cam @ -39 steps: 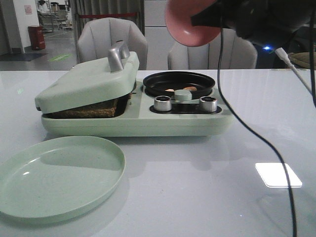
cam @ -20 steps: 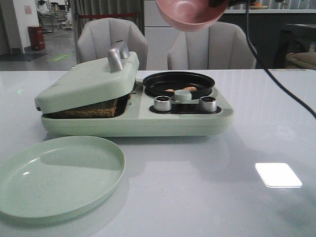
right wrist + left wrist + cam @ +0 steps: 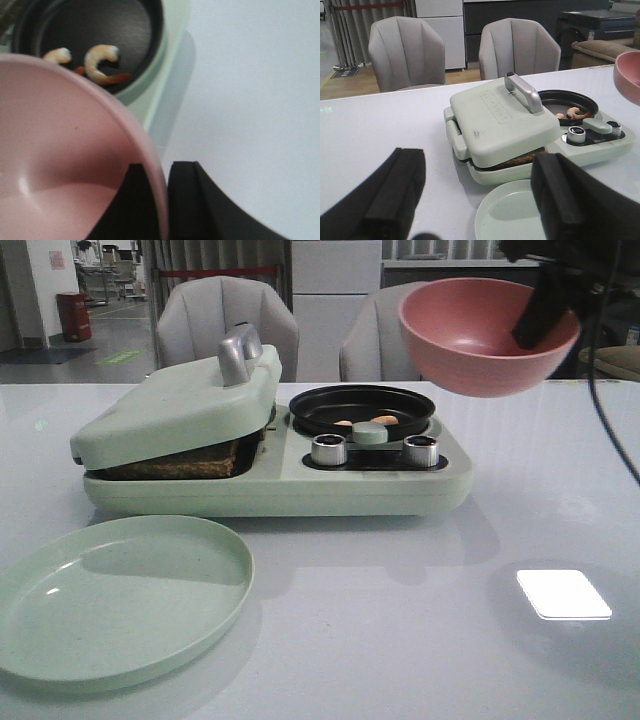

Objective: Make breakfast with bread and shrimp
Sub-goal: 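Carry the empty pink bowl back and lower it onto the table, then open the right gripper and raise it away from the bowl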

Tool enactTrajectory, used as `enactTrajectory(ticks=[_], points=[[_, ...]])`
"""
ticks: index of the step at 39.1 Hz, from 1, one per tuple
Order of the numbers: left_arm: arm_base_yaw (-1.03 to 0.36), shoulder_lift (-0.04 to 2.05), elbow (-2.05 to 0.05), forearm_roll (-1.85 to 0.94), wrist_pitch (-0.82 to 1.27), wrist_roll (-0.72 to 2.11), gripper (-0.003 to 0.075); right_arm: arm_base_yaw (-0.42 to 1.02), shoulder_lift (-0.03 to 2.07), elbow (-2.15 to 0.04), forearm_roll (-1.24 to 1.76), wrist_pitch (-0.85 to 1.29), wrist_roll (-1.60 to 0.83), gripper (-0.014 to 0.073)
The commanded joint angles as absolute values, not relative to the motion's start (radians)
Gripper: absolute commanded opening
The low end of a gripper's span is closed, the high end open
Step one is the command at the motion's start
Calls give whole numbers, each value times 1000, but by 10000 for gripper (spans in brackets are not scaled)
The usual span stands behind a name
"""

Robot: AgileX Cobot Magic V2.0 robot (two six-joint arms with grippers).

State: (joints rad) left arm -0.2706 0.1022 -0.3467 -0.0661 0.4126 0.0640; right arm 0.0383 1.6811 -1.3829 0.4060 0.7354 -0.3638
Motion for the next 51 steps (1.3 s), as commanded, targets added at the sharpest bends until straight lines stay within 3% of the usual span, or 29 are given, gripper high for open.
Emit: enactTrajectory(ticks=[1, 16, 28, 32, 42, 51], points=[[-278, 114, -373, -74, 336, 55, 512, -28, 1632, -1404, 372, 713, -306, 141], [-278, 114, -373, -74, 336, 55, 512, -163, 1679, -1256, 345, 686, -292, 141], [-278, 114, -373, -74, 336, 55, 512, -153, 1828, -1251, 431, 698, -292, 153], [-278, 114, -373, -74, 336, 55, 512, -146, 1851, -1251, 431, 691, -292, 212], [-278, 114, -373, -74, 336, 55, 512, -146, 1824, -1255, 354, 711, -302, 518], [-278, 114, -373, -74, 336, 55, 512, -134, 1688, -1255, 353, 690, -363, 552]])
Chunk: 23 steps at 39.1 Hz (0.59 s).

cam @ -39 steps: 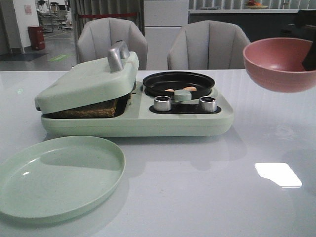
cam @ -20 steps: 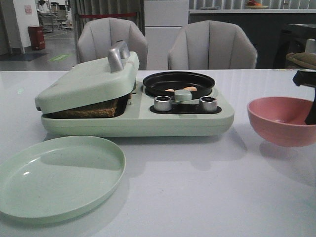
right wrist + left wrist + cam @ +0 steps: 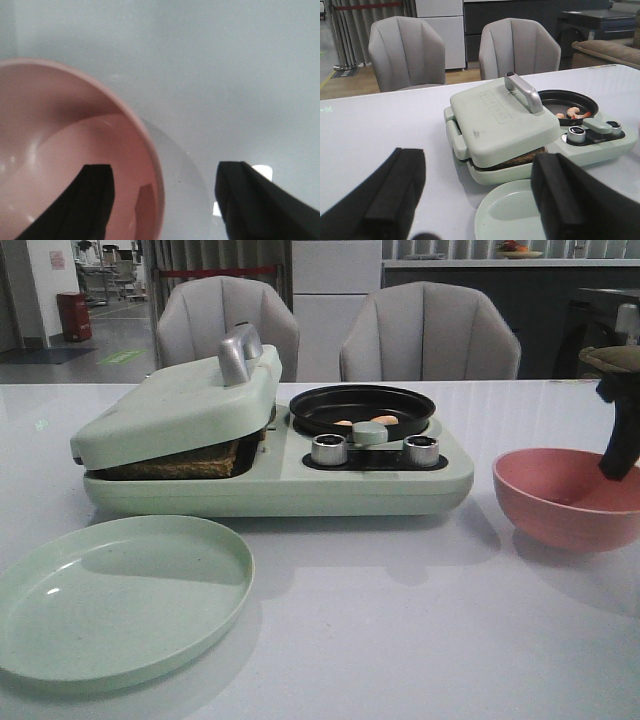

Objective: Make breakfast with bread and shrimp
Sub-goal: 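Open the right gripper and raise it away from the bowl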

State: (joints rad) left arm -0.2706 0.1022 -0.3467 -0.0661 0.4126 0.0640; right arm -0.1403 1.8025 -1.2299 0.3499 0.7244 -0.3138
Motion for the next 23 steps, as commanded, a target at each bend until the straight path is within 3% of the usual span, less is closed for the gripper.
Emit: enactTrajectory(ticks=[1, 12, 23], points=[[-278, 114, -373, -74, 336, 55, 512, -129, 1672, -1255, 353, 688, -380, 552], [-278, 114, -373, -74, 336, 55, 512, -2, 1437, -1224, 364, 586, -442, 552], [-278, 114, -373, -74, 336, 55, 512, 138, 1202, -1003, 474, 366, -442, 552]])
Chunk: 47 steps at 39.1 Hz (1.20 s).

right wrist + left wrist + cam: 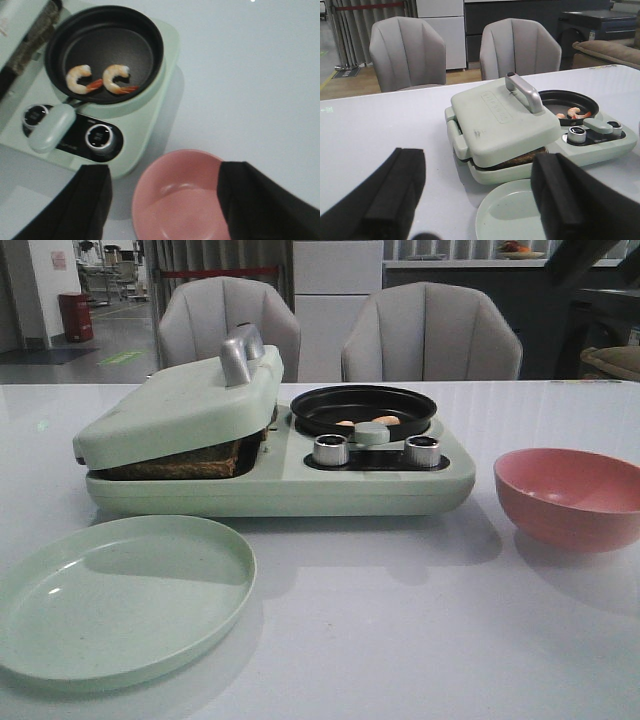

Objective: Make breakfast with bread and shrimp
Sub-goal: 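Open the right gripper and raise it away from the bowl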

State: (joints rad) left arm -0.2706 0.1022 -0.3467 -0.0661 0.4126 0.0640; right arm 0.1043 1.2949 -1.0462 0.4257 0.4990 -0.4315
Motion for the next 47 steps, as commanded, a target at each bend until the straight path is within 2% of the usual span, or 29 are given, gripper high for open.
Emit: enactTrajectory(ticks=[1, 8, 17, 35, 44, 47], points=[[-278, 114, -373, -74, 336, 55, 512, 151, 1176, -983, 485, 334, -442, 552], [-278, 114, -373, -74, 336, 55, 512, 274, 1013, -814, 493, 155, -442, 552], [-278, 114, -373, -74, 334, 55, 512, 386, 781, -609, 493, 62, -442, 552], [-278, 114, -373, -76, 340, 55, 511, 413, 162, -301, 493, 75, -442, 552], [-278, 114, -373, -82, 371, 55, 502, 413, 93, -227, 492, 67, -442, 552], [-278, 114, -373, -90, 382, 55, 424, 413, 93, -224, 492, 59, -442, 549]])
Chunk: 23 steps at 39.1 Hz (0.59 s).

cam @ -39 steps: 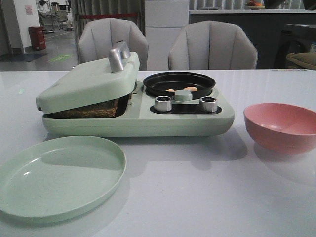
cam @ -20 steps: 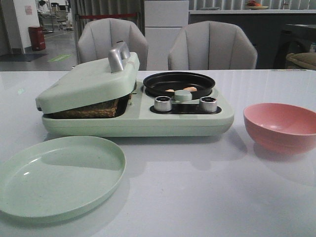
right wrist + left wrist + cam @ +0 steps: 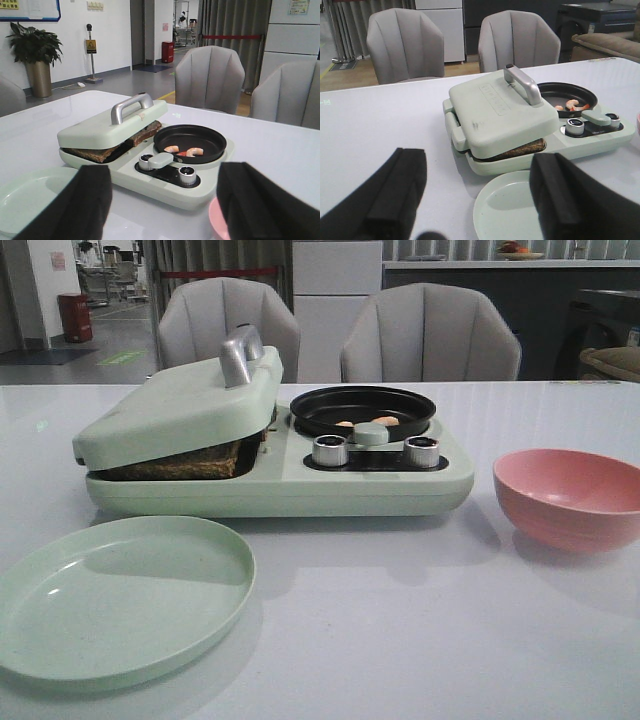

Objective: Make breakfast with bread and shrimp
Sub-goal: 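Open the right gripper and raise it away from the bowl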

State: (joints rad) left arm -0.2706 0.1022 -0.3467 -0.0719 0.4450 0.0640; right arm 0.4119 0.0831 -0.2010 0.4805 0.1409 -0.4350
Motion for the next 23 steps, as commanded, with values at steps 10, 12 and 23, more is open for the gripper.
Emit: enactTrajectory(ticks=[10, 12, 23], points=[[-278, 114, -373, -91, 384, 55, 123, 413, 93, -224, 492, 60, -442, 197], [-278, 114, -373, -91, 384, 55, 113, 413, 93, -224, 492, 60, -442, 129], [-278, 114, -373, -91, 384, 55, 113, 413, 93, -224, 492, 60, -442, 153]])
